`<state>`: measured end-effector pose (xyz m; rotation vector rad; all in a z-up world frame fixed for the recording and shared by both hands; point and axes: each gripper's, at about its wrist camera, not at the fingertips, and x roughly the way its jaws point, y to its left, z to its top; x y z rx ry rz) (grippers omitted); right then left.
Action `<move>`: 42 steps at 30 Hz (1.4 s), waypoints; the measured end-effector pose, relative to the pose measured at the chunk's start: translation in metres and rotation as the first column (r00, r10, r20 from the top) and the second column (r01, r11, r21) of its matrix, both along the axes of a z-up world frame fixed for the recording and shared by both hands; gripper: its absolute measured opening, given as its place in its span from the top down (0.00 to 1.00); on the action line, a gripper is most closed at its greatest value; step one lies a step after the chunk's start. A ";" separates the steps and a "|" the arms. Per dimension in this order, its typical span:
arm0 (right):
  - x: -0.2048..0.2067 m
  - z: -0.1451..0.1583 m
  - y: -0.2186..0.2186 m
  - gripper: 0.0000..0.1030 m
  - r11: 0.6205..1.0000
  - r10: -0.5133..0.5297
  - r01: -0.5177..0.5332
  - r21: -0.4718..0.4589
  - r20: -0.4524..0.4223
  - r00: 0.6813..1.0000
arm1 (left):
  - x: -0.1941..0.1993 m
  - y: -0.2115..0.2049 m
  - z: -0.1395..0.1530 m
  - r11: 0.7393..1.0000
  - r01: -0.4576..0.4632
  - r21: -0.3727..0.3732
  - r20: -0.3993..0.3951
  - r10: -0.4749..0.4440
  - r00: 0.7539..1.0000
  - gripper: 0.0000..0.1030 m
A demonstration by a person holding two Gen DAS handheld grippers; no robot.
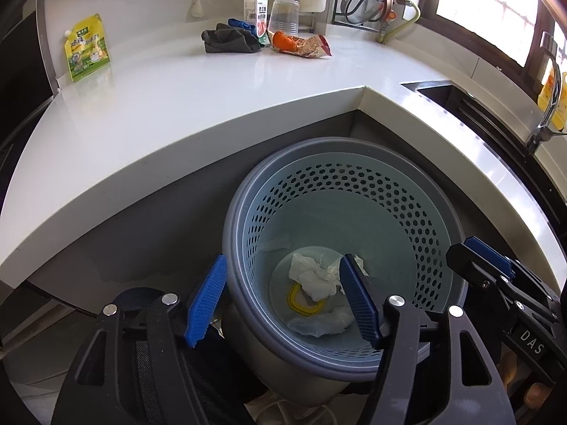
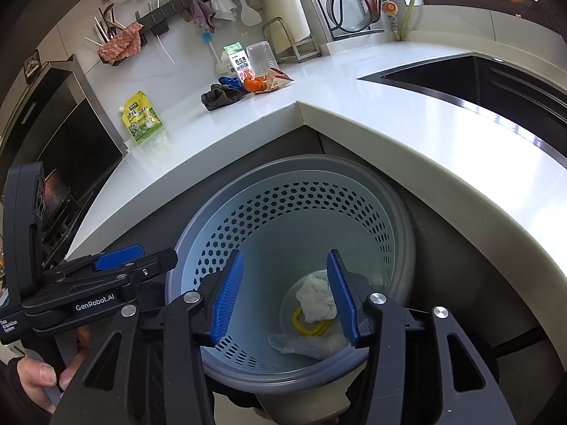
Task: Collect trash
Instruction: 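Move both tools back toward the orange snack wrapper on the counter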
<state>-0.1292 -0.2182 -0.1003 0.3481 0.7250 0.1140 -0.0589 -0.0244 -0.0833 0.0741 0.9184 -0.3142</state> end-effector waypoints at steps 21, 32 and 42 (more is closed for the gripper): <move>0.054 0.054 0.006 0.38 0.991 -0.012 0.029 -0.130 0.130 0.991 | 0.054 0.035 0.058 0.994 -0.104 -0.025 0.189 0.107 0.976 0.10; 0.160 0.104 0.020 0.38 0.956 0.073 -0.016 -0.293 0.187 0.980 | 0.145 0.051 0.096 0.983 -0.184 -0.016 0.308 0.180 0.934 0.08; 0.265 0.101 0.041 0.38 0.925 0.167 -0.110 -0.365 0.130 0.977 | 0.218 0.052 0.090 0.976 -0.219 -0.023 0.297 0.215 0.930 0.07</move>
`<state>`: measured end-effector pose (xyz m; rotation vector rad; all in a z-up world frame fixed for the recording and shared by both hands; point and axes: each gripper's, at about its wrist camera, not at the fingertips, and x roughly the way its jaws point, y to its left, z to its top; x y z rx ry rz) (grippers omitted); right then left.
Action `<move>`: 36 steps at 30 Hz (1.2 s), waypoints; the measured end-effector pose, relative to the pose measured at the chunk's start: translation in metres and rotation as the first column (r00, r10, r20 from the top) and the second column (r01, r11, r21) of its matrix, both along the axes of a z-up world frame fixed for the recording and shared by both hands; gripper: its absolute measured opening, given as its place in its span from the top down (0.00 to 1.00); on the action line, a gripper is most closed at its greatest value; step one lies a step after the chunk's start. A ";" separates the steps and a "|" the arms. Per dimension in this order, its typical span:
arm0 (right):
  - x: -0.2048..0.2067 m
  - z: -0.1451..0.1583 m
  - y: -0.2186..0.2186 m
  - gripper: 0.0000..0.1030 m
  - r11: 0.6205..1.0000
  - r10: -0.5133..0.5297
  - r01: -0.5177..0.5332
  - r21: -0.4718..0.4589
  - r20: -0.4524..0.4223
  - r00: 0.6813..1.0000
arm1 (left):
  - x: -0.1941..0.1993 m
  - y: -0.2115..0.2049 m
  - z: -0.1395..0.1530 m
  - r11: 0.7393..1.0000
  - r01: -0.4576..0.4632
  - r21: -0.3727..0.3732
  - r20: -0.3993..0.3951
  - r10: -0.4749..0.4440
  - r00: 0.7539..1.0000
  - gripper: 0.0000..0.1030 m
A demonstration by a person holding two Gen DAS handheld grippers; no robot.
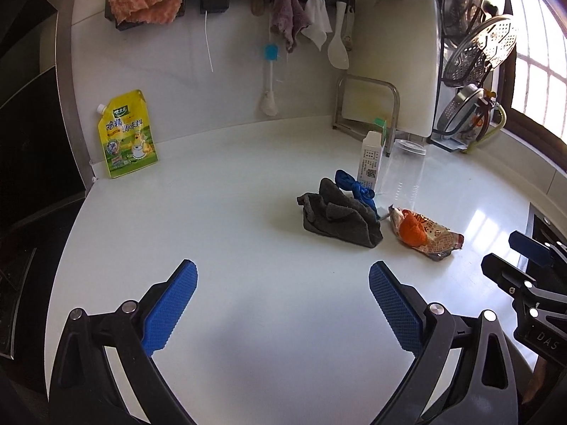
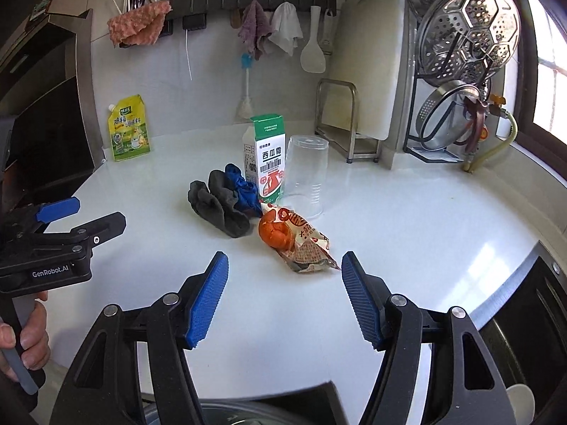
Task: Collect trash
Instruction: 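Move both tools back toward the orange snack wrapper on the counter, then grasp the orange wrapper with the right tool while the left tool grasps the gray cloth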
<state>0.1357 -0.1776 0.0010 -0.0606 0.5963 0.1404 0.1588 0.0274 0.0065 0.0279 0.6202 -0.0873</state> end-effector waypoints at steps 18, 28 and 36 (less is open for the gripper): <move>0.091 -0.031 0.035 0.50 0.993 0.037 -0.050 -0.111 -0.116 0.993 | 0.035 0.005 -0.015 1.000 0.005 0.017 -0.052 -0.004 0.999 0.07; 0.102 -0.041 0.035 0.76 0.991 0.042 -0.059 -0.118 -0.136 0.990 | 0.048 0.002 -0.010 0.999 0.034 -0.008 -0.110 -0.035 0.993 0.07; 0.088 -0.021 0.018 0.87 0.998 0.066 -0.068 -0.017 -0.082 0.994 | 0.057 -0.012 -0.008 1.000 0.026 0.005 -0.100 -0.026 0.995 0.07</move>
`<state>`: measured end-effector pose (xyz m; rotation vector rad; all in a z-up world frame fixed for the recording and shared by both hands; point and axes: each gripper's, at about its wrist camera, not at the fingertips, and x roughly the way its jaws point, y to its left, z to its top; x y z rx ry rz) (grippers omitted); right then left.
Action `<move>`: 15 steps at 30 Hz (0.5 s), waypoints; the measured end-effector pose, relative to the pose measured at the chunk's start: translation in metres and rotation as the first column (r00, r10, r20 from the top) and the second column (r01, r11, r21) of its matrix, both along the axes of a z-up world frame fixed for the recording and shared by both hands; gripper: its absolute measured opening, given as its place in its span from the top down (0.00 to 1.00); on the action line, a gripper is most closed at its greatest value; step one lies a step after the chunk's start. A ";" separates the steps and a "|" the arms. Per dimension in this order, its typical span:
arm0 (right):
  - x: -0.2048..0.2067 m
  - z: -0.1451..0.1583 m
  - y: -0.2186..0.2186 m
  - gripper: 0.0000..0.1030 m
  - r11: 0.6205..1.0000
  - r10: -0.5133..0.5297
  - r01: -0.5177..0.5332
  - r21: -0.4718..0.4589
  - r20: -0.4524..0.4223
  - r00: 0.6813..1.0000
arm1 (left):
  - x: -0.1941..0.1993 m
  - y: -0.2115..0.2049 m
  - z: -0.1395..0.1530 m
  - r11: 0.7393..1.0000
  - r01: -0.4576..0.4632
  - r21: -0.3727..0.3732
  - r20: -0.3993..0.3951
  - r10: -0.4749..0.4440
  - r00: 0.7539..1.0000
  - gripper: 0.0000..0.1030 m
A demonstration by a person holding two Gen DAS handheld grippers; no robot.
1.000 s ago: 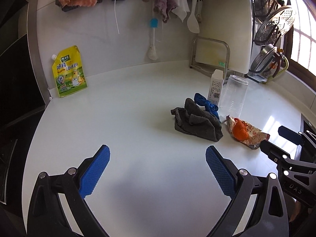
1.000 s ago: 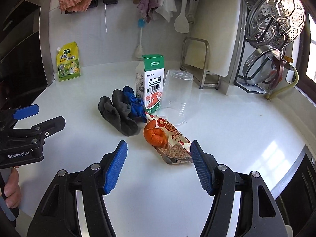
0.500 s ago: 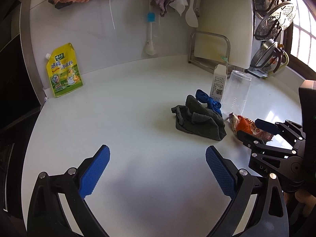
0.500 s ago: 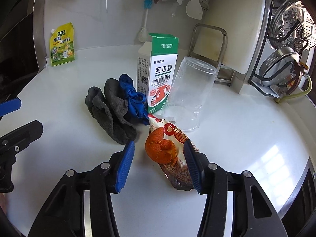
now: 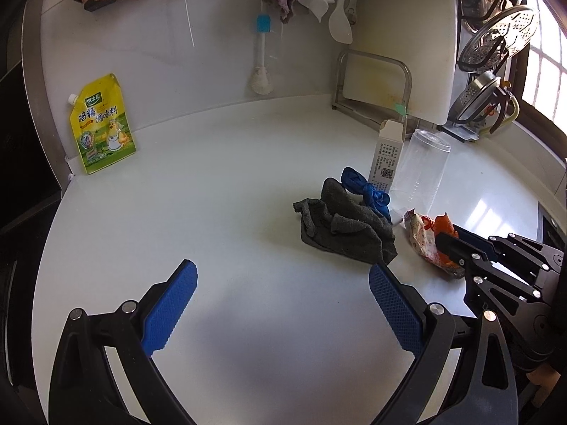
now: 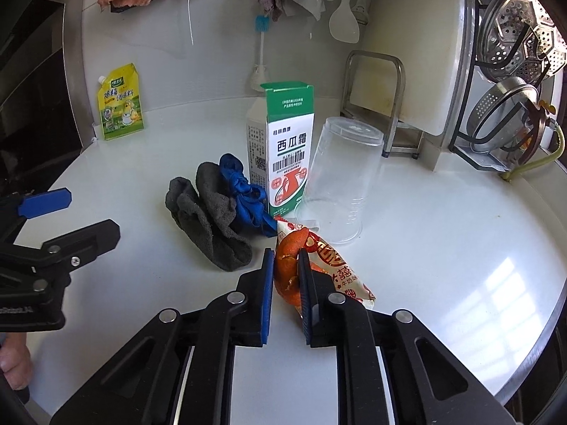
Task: Collect trash
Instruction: 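Grasp the orange wrapper with the right tool while the left tool grasps the gray cloth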
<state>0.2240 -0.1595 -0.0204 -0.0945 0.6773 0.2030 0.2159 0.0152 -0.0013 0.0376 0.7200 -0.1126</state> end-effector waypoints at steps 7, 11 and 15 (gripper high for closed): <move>-0.019 0.016 -0.026 0.87 0.996 -0.021 0.017 0.090 0.045 0.999 | 0.016 -0.029 -0.008 1.000 0.009 0.022 -0.013 -0.008 1.000 0.07; -0.028 0.021 -0.045 0.88 0.987 -0.052 0.042 0.155 0.055 0.997 | 0.026 -0.045 -0.015 1.000 0.019 0.020 -0.033 -0.019 0.999 0.07; -0.035 0.026 -0.055 0.88 0.980 -0.065 0.051 0.195 0.064 0.996 | 0.041 -0.055 -0.023 1.000 0.005 0.007 -0.068 -0.005 0.998 0.07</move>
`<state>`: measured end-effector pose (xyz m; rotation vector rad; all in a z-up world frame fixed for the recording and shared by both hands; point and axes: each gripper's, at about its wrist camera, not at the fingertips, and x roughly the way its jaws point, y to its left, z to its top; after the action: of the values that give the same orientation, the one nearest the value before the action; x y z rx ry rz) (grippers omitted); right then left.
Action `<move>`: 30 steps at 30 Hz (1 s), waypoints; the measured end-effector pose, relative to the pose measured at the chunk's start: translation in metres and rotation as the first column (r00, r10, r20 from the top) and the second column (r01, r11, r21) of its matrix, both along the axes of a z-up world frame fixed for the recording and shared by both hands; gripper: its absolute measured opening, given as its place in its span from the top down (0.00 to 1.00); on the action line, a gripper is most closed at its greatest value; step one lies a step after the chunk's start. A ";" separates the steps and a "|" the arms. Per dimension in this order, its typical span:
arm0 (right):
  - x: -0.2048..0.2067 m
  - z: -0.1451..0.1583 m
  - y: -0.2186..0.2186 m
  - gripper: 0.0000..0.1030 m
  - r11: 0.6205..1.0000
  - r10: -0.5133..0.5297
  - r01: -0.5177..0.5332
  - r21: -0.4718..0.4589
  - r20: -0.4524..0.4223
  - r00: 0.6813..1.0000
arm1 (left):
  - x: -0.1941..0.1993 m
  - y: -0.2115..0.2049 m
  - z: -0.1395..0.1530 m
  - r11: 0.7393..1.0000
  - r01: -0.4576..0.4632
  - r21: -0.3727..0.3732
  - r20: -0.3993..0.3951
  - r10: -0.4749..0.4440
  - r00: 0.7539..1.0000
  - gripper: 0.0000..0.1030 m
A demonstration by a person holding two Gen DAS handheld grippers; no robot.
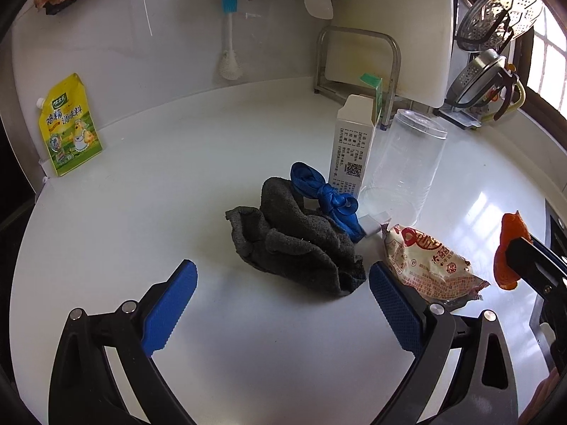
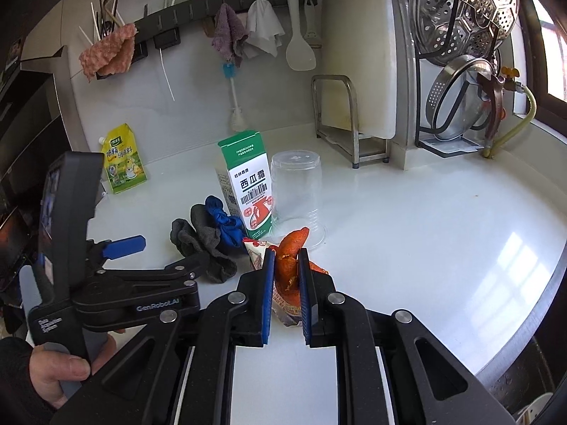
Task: Collect trash
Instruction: 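Grasp the orange wrapper with the right tool while the left tool grasps the gray cloth, then carry the gray cloth and orange wrapper over the gray basket bin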
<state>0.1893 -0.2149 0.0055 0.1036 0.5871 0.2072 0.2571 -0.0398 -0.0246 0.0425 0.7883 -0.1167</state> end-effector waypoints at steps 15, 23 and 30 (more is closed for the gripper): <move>-0.009 0.001 -0.007 0.88 0.999 -0.002 0.001 0.054 0.013 1.000 | 0.020 -0.007 -0.009 1.000 0.001 -0.006 -0.028 -0.001 1.000 0.71; -0.017 -0.007 -0.009 0.88 0.998 -0.009 0.009 0.055 -0.004 1.000 | 0.001 0.009 -0.003 0.999 0.022 -0.024 -0.027 -0.023 0.999 0.89; -0.032 -0.009 -0.011 0.88 0.999 -0.013 0.014 0.050 -0.004 1.000 | -0.033 0.031 0.014 0.999 0.031 -0.041 0.012 -0.031 0.999 0.90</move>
<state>0.1574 -0.2262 -0.0034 0.1564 0.5845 0.2088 0.2245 -0.0091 -0.0110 0.0161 0.7736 -0.1622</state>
